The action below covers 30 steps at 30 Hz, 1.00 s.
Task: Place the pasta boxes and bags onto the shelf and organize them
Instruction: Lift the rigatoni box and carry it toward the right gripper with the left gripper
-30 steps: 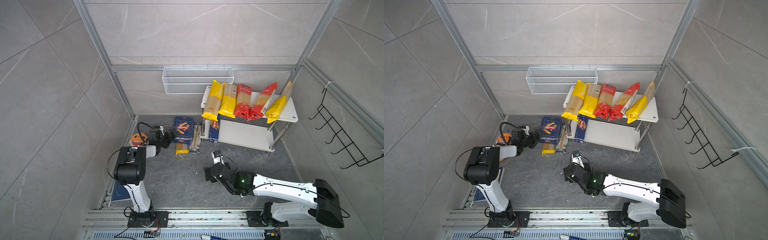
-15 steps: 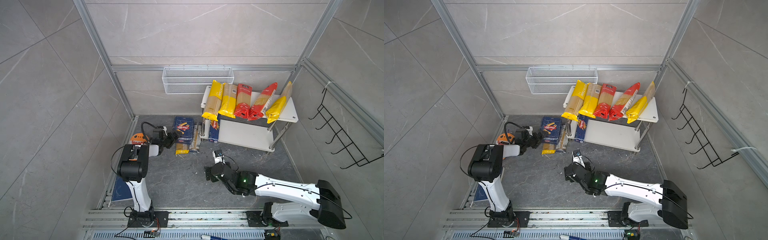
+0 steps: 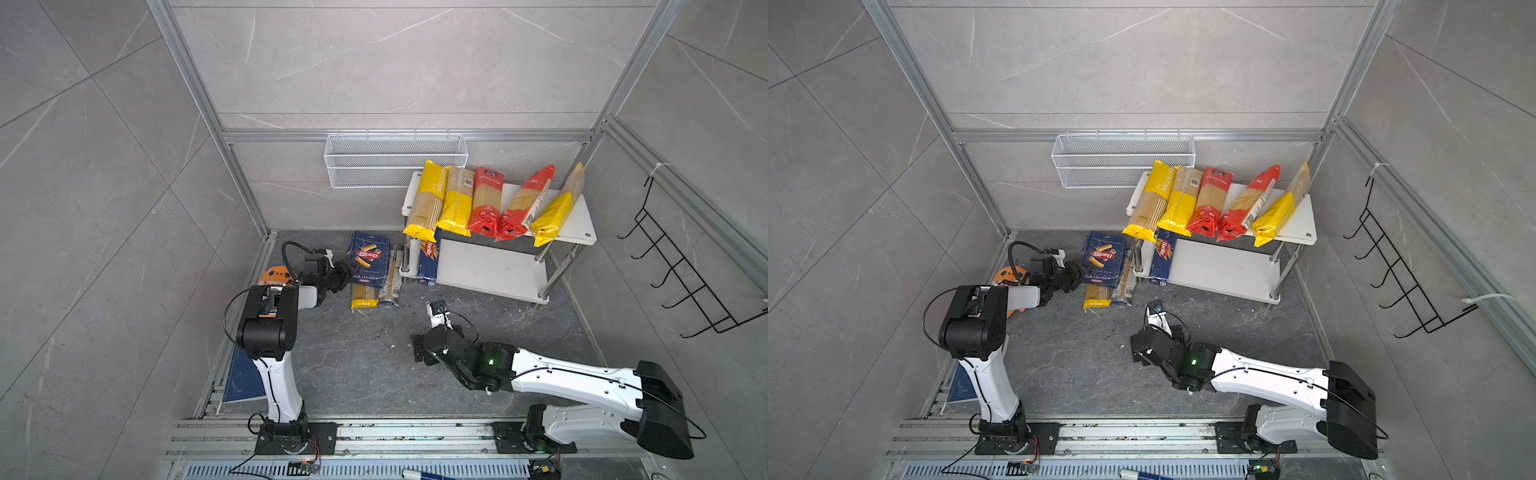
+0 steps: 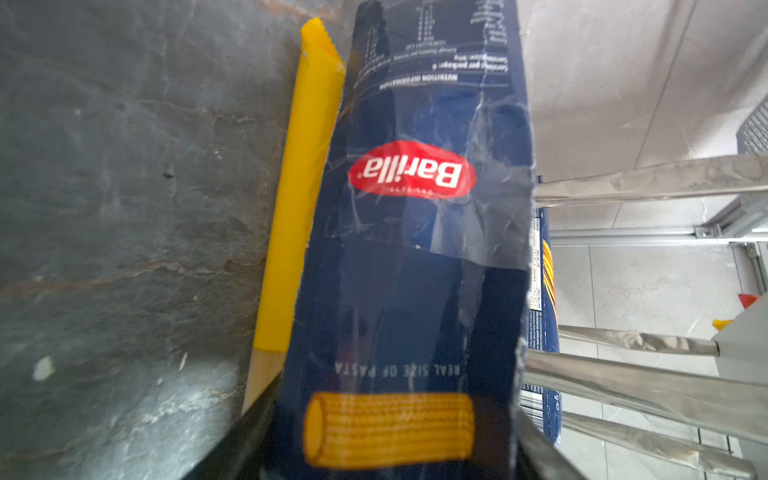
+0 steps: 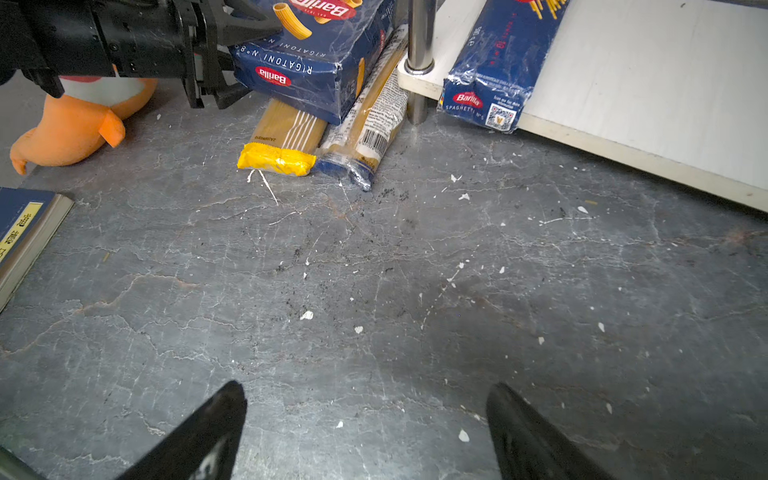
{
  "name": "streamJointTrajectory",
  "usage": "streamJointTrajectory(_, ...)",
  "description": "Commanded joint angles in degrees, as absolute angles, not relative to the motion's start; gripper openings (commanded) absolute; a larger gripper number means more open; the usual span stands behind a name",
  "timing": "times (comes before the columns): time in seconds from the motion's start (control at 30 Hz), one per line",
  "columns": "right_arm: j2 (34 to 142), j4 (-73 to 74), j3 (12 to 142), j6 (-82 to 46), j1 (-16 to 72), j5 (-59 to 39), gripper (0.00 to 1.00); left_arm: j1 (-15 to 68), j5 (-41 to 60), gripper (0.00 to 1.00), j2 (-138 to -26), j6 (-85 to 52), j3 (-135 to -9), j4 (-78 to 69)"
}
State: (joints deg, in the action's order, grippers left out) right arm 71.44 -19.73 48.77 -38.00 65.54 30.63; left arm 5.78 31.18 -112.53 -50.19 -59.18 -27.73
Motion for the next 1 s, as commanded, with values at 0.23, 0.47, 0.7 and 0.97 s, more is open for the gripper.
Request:
streamJointTrajectory(0.23,69.6,-22.4,50.3,-40.1,65.2,31.0,0.92,5.4,35.9,0.36,-105.3,-49.0,-53.8,-29.6)
streamJointTrajectory(0.47,67.7,-22.7,49.2,-41.0,65.1,30.8,0.92,4.4,37.7,0.34,-94.9,-49.6,-45.8,-30.4)
streamJointTrajectory(0.7,65.7,-13.0,43.6,-42.4,64.5,24.4,0.93,4.3,37.9,0.33,-77.5,-48.1,-38.4,-23.1)
streamJointTrajectory(0.97,67.9,9.7,33.7,-50.3,56.8,3.4,0.95,4.3,36.0,0.3,-52.5,-46.1,-33.9,-6.0)
